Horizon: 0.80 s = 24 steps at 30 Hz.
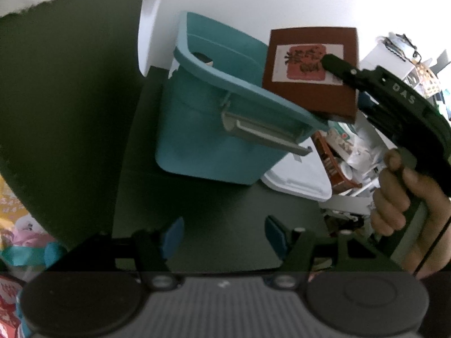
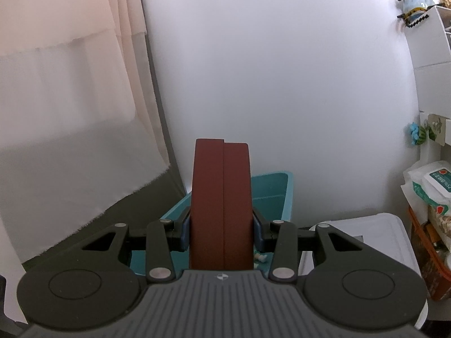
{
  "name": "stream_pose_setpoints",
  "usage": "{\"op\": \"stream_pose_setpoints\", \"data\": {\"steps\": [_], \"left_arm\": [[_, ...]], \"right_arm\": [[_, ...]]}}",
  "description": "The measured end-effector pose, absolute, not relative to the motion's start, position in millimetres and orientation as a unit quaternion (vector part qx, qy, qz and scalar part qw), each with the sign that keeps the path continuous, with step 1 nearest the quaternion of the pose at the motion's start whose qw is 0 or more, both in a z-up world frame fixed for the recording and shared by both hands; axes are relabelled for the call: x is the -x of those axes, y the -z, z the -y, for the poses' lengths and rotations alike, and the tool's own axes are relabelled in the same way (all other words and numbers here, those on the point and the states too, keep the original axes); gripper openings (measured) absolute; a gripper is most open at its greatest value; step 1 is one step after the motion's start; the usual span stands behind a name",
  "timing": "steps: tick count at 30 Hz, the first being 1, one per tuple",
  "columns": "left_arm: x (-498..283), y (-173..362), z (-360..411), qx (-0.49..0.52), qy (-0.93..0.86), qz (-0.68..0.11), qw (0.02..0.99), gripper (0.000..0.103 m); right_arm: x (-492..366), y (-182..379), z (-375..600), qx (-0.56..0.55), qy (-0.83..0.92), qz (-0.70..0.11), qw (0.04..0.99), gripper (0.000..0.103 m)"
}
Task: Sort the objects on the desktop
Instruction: 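Lower the held red box into the teal bin with the right gripper, then open the right gripper to release the red box in the bin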
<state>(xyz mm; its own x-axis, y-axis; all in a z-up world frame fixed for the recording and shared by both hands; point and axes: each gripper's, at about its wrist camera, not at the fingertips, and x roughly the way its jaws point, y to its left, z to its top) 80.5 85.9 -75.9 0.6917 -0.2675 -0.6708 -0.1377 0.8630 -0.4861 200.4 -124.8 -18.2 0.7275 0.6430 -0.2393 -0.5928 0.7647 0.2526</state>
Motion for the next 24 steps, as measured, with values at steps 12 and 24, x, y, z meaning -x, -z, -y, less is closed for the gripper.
{"op": "stream_pose_setpoints", "data": {"steps": [12, 24], "left_arm": [[-81, 77, -90, 0.262, 0.035, -0.391, 0.882, 0.067], [-81, 74, -91, 0.262, 0.037, -0.387, 0.883, 0.067]], "right_arm": [[-206, 31, 111, -0.063, -0.327, -0.173, 0.927, 0.045], [-196, 43, 100, -0.018, -0.319, -0.190, 0.928, 0.045]]}}
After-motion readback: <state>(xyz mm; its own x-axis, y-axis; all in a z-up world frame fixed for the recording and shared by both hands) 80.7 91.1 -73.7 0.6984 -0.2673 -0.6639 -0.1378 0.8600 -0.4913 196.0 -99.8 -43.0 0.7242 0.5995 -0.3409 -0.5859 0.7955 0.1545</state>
